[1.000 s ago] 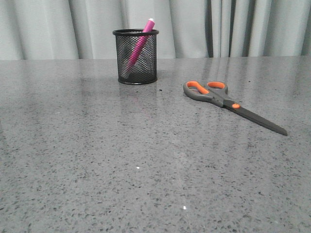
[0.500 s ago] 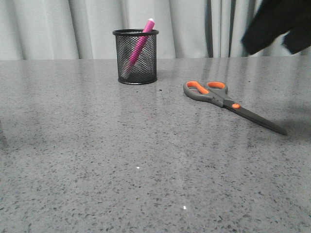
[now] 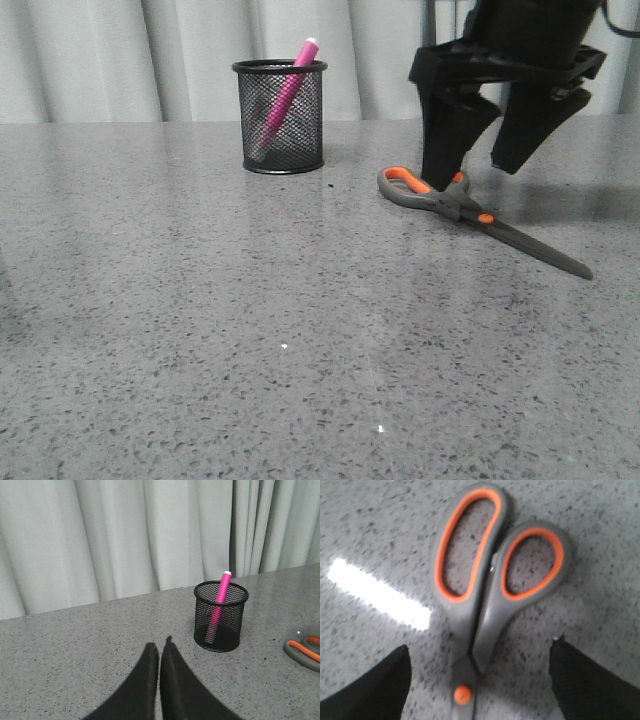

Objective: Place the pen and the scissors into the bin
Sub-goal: 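Lower the right gripper onto the scissors handles, then grasp the grey-and-orange scissors by the handles with the right gripper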

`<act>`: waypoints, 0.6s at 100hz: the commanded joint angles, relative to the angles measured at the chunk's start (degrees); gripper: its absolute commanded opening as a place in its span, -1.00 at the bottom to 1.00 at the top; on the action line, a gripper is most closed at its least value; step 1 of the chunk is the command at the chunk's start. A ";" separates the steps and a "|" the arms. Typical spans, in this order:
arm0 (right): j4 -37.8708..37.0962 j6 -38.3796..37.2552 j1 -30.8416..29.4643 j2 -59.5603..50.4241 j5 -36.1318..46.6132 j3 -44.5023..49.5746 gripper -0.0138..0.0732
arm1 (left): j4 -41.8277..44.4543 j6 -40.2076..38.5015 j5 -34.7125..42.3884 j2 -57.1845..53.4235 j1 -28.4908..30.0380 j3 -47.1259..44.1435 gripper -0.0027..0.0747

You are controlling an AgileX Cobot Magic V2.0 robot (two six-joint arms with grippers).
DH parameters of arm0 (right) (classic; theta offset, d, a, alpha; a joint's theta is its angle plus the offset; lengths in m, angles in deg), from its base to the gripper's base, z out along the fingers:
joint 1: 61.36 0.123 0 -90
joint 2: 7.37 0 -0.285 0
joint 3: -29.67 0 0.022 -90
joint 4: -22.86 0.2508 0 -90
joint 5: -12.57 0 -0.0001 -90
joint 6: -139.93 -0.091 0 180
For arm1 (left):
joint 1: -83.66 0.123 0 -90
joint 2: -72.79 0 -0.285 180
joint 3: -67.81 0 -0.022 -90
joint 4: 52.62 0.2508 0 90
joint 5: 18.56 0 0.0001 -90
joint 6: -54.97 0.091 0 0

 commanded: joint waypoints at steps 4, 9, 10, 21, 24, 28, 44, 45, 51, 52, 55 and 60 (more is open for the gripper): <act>-0.84 -0.69 0.69 0.79 -0.98 -4.92 0.51 | -0.62 -0.10 4.27 -0.21 0.19 1.58 -0.98; -1.12 -0.82 0.80 1.58 -1.13 -5.32 0.51 | -0.62 -0.10 4.27 -0.21 0.19 1.58 -0.98; -1.12 -0.82 0.90 1.69 -1.13 -5.44 0.51 | -0.62 -0.10 4.27 -0.21 0.19 1.58 -0.98; -1.37 -0.82 0.83 2.89 -1.22 -5.57 0.51 | -0.62 -0.10 4.27 -0.21 0.19 1.58 -0.98; -1.35 -0.82 0.83 3.17 -1.34 -5.57 0.51 | -0.62 -0.10 4.27 -0.21 0.19 1.58 -0.98; -1.35 -0.82 0.83 3.39 -1.34 -5.57 0.51 | -0.62 -0.10 4.27 -0.21 0.19 1.58 -0.98; -1.35 -0.82 0.83 3.63 -1.46 -5.57 0.50 | -0.62 -0.10 4.30 -0.21 0.19 1.58 -0.98; -1.35 -0.82 0.83 3.63 -1.46 -5.57 0.50 | -0.62 -0.10 4.30 -0.21 0.19 1.58 -0.98; -1.43 -0.82 0.83 3.75 -1.59 -5.57 0.42 | -0.62 -0.10 4.43 -0.21 0.19 1.58 -0.98; -1.43 -0.82 0.83 3.83 -1.59 -5.57 0.40 | -0.62 -0.10 4.43 -0.21 0.19 1.58 -0.98; -1.43 -0.82 0.83 3.99 -1.73 -5.57 0.34 | -0.62 -0.10 4.57 -0.21 0.19 1.58 -0.98; -1.43 -0.82 0.83 4.23 -2.11 -5.57 0.24 | -0.62 -0.10 4.66 -0.21 0.19 1.58 -0.98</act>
